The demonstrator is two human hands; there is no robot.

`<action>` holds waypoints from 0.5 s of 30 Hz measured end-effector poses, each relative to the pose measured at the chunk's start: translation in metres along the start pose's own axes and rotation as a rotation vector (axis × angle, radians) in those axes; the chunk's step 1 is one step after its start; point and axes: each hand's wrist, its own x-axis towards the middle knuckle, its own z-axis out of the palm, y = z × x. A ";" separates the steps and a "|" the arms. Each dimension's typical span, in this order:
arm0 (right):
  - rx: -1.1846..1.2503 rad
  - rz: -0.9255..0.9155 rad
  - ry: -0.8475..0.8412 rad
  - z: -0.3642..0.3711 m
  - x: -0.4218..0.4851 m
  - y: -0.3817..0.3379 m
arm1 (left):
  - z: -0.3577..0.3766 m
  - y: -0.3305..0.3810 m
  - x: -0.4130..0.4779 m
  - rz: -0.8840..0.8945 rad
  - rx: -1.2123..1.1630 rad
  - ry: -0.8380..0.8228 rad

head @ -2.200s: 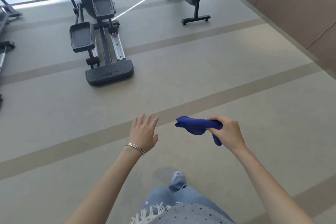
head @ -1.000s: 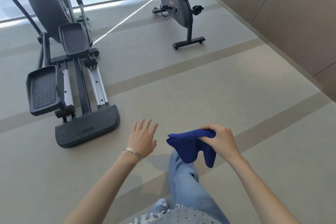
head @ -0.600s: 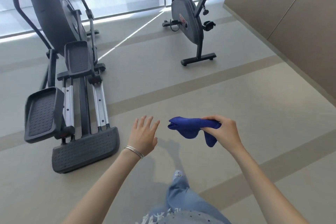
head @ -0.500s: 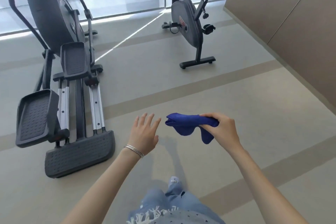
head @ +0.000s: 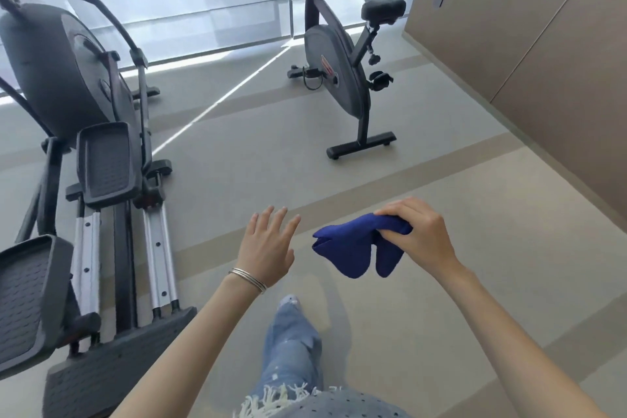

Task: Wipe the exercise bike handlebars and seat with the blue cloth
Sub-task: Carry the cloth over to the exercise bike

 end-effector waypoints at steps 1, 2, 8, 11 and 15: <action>0.000 -0.002 -0.004 0.005 0.020 0.003 | -0.005 -0.010 0.020 0.008 -0.001 0.012; -0.003 -0.004 -0.007 0.009 0.040 0.004 | -0.011 -0.019 0.040 0.016 -0.002 0.020; -0.045 0.056 0.040 0.042 0.146 0.022 | -0.041 -0.073 0.148 0.078 -0.023 0.055; -0.003 0.119 0.072 0.058 0.186 0.031 | -0.044 -0.097 0.194 0.087 0.001 0.038; 0.042 0.198 0.099 0.066 0.233 0.051 | -0.046 -0.116 0.245 0.096 -0.018 0.025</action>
